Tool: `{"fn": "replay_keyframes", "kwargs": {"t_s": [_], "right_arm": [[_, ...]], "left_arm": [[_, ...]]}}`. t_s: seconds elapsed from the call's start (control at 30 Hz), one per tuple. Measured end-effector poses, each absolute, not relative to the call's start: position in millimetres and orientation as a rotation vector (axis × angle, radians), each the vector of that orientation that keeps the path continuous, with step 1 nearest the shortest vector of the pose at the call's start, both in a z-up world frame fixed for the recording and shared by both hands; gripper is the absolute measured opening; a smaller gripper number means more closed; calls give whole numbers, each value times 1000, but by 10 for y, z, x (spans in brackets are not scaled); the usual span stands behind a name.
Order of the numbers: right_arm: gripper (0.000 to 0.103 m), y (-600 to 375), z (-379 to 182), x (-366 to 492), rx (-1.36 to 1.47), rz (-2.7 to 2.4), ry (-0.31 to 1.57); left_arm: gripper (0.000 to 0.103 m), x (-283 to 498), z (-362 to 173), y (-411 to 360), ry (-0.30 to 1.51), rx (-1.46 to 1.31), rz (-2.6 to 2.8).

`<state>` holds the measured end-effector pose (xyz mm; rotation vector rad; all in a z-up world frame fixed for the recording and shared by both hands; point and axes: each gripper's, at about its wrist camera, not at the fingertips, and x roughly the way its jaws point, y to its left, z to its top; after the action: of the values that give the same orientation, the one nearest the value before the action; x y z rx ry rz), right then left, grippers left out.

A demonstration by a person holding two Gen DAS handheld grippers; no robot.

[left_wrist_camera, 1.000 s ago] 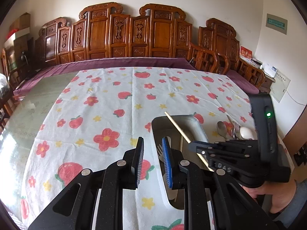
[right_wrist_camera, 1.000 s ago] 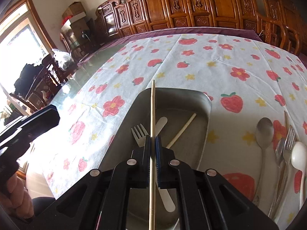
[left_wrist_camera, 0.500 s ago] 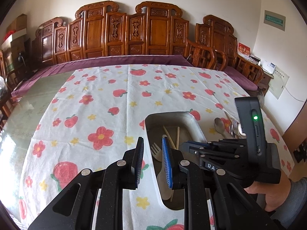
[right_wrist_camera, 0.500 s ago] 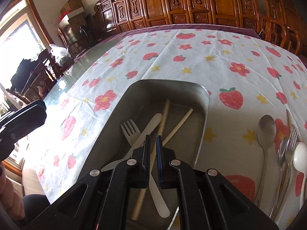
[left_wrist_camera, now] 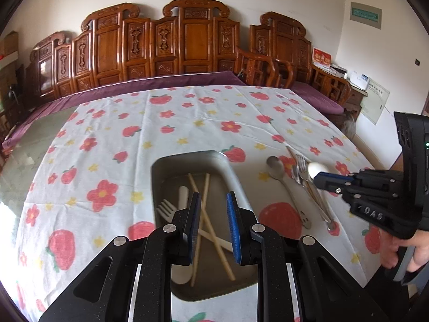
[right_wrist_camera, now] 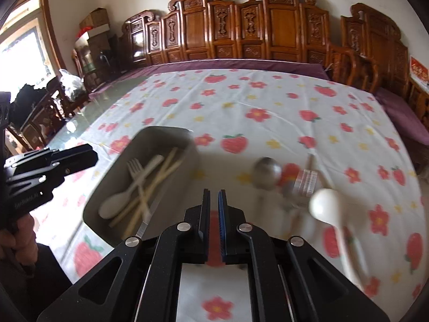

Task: Organize utensils
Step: 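Move the right tool to the pile and grasp a white plastic spoon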

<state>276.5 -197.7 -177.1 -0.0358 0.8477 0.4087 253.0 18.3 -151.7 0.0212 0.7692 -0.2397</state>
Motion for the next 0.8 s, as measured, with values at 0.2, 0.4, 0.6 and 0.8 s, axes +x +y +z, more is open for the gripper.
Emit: {"fn": "replay_keyframes", "kwargs": {"t_s": [0.2,0.4,0.6,0.8], "right_arm": [[18,-2616,-1956,2736,-21,310,860],[18,-2921,-2265,2829,-60,225,896],[18,-2987,-2499,3008,-91,194,941],[18,-2957,-2579,3130,-97,184,952]], "left_arm": [[26,2535,-1622,-103,796,32,-290],[26,2500,-1741,-387,818,60,-337],[26,2471,-1840,-550,837,80,-365],[26,2480,-1894,-625,847,91,-376]]}}
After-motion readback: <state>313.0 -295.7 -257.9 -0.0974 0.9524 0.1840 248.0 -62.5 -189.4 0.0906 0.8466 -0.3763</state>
